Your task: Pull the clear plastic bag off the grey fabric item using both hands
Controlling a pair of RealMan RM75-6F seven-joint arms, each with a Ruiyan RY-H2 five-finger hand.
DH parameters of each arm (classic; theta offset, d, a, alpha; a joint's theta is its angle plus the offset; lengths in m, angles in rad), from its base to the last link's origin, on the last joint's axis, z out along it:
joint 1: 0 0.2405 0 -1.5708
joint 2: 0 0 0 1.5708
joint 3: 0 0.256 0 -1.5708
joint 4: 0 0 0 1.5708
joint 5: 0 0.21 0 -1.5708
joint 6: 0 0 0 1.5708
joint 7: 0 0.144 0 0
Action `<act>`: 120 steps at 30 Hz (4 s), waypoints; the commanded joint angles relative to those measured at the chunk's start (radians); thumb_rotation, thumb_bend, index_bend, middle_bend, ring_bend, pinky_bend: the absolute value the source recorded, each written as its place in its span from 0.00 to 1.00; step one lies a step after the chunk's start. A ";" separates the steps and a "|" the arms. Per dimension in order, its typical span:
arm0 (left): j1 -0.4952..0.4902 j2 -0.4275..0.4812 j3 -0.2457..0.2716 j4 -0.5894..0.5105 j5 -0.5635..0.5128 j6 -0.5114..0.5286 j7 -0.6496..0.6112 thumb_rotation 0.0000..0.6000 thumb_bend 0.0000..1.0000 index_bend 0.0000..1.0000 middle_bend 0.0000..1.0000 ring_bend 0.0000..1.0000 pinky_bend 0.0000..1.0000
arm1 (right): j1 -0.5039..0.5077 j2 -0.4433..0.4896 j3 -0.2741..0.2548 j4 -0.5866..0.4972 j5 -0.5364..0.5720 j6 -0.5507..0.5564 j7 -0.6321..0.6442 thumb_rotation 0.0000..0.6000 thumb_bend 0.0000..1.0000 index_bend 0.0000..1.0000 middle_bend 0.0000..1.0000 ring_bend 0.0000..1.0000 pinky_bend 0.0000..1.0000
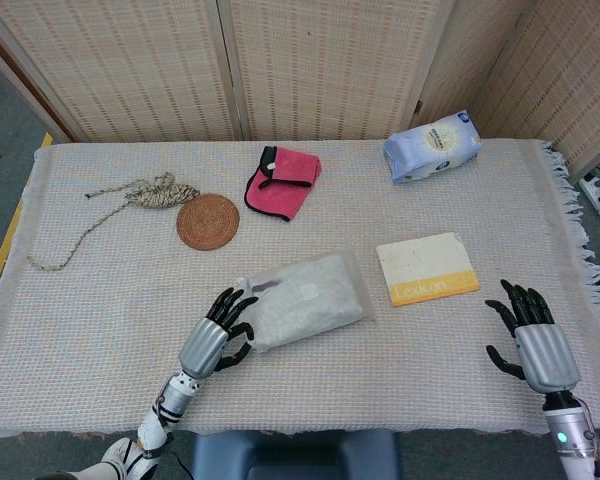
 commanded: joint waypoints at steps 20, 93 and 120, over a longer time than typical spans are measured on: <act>-0.003 0.019 -0.003 -0.046 -0.002 -0.008 0.024 1.00 0.58 0.82 0.18 0.00 0.00 | 0.175 -0.632 0.096 0.601 0.017 -0.026 0.262 1.00 0.34 0.47 0.01 0.00 0.00; -0.023 0.086 -0.050 -0.101 -0.030 -0.009 0.033 1.00 0.59 0.82 0.19 0.00 0.00 | 0.271 -0.821 0.119 0.790 0.065 -0.004 0.364 1.00 0.58 0.67 0.10 0.00 0.00; 0.090 0.329 -0.047 -0.185 -0.070 0.053 0.079 1.00 0.59 0.82 0.20 0.00 0.00 | 0.185 -0.487 0.208 0.609 0.162 0.051 0.251 1.00 0.58 0.70 0.11 0.00 0.00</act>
